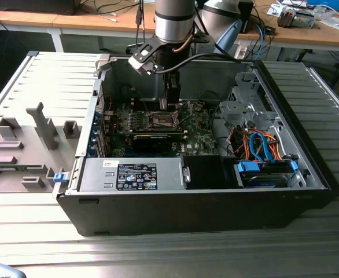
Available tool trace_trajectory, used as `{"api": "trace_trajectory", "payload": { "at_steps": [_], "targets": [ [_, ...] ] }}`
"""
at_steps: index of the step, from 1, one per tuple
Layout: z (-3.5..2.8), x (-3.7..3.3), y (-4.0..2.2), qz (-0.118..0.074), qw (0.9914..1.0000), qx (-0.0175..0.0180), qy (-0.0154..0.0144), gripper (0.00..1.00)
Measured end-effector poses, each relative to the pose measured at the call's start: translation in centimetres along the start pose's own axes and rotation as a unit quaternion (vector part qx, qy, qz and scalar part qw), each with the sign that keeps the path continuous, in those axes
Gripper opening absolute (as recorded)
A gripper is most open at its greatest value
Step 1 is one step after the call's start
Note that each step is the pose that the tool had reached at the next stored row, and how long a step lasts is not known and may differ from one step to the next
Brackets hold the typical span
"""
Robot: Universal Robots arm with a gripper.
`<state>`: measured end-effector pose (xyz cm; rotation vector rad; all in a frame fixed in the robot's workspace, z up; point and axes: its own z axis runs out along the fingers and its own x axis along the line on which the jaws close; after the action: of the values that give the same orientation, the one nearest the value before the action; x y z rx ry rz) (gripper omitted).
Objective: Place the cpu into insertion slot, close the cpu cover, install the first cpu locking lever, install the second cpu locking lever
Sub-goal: 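Place the cpu into insertion slot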
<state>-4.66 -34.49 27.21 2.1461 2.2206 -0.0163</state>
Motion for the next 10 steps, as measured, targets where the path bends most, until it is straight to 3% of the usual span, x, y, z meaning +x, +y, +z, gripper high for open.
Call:
{"api": "trace_trajectory", "payload": {
  "at_steps": [2,5,10],
  "targets": [
    [0.04,0.0,0.0,0.0,1.0,0.0,0.0,0.55],
    [0.69,0.03,-0.02,0.0,1.0,0.0,0.0,0.55],
    [0.8,0.04,-0.02,0.0,1.0,0.0,0.0001,0.55]
  ]
}}
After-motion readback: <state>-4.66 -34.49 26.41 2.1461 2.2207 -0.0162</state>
